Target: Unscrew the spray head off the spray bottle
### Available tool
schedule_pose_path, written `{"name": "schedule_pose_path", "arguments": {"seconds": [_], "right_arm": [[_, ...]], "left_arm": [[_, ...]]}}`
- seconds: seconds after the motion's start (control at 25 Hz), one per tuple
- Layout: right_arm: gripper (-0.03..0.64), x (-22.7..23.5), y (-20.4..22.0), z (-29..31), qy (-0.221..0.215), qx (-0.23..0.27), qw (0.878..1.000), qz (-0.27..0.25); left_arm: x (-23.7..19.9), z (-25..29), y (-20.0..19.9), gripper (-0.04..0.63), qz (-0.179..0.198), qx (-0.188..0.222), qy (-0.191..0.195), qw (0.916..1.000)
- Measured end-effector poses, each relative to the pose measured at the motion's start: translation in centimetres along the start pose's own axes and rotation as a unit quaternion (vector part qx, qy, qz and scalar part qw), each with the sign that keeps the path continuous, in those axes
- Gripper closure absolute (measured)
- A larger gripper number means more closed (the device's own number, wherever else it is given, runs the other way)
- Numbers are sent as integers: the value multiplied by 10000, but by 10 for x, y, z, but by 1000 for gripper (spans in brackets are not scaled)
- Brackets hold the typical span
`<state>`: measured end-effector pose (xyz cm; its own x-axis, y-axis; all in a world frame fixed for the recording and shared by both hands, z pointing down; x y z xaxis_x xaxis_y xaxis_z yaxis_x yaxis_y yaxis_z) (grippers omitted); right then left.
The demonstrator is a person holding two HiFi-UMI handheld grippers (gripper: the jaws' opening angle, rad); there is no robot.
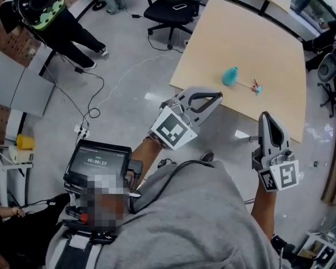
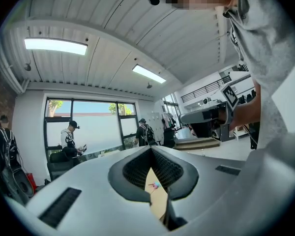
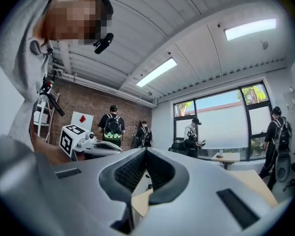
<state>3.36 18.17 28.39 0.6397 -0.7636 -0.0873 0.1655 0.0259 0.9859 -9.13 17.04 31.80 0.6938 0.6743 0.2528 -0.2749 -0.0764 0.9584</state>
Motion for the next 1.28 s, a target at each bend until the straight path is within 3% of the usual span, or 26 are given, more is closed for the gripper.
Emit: {"name": "schedule_pose_path", "arguments": {"seconds": [0.24,0.56,1.28], "right_arm": [[612,9,15,-72,34,-12,9998,-190],[612,1,25,-86,12,-550,9983,-172],[612,0,35,-91,79,-592,9982,-25]], "left_arm": [[66,12,-19,592,42,19,13,10000],[97,17,-25,592,-138,-101,256,9995],[100,17,-15,592,-267,-113,299,9991]]}}
Point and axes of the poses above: the fingertips, and each gripper's own axes: z forward along the fingers, x to its right, y out of its underside, the point moved 1 cm from there along -z, backward along the fingers, and after that the axes turned 8 degrees about -x, right-handed, at the moved point
